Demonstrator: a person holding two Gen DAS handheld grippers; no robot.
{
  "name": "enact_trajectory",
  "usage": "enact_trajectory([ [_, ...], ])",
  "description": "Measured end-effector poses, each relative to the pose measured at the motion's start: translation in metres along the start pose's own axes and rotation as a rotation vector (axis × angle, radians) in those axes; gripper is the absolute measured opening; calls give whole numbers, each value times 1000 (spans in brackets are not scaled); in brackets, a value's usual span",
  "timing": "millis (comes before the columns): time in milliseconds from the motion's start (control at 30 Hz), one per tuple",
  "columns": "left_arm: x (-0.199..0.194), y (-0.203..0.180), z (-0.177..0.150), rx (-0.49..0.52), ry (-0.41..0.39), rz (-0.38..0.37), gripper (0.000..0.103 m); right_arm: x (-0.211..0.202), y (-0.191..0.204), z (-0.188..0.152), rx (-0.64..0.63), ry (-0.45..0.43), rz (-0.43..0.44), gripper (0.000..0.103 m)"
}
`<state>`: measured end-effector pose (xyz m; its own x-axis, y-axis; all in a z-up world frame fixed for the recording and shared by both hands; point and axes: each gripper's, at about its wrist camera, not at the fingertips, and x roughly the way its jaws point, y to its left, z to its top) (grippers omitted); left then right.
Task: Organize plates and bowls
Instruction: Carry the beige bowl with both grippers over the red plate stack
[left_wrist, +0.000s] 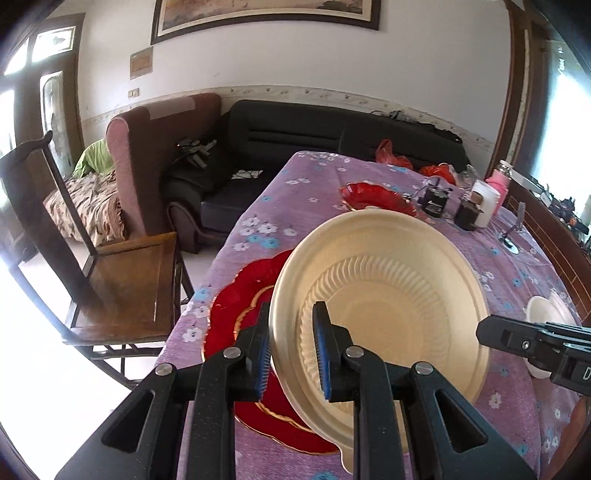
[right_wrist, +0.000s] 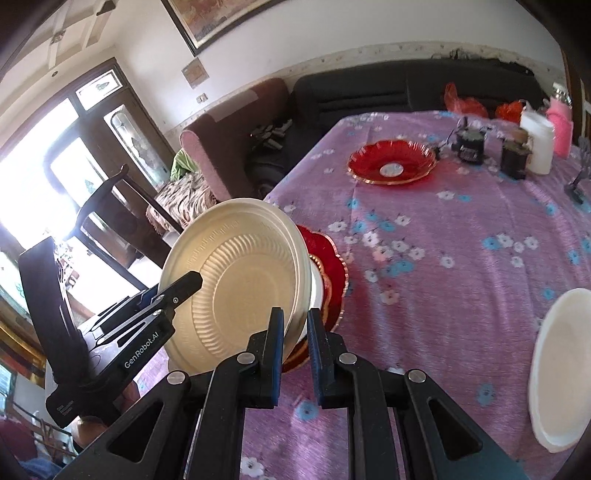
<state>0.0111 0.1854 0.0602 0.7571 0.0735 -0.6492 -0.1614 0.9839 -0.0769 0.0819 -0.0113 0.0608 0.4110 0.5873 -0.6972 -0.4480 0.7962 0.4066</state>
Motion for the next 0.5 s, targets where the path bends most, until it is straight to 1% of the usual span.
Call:
enact_trajectory([
  [133,12,7,0,-15,30,2,19,14,-5,1,33,33,16,14],
  [500,22,8,1,-18,43,3,19,29,-13,2,65,62,15,15],
])
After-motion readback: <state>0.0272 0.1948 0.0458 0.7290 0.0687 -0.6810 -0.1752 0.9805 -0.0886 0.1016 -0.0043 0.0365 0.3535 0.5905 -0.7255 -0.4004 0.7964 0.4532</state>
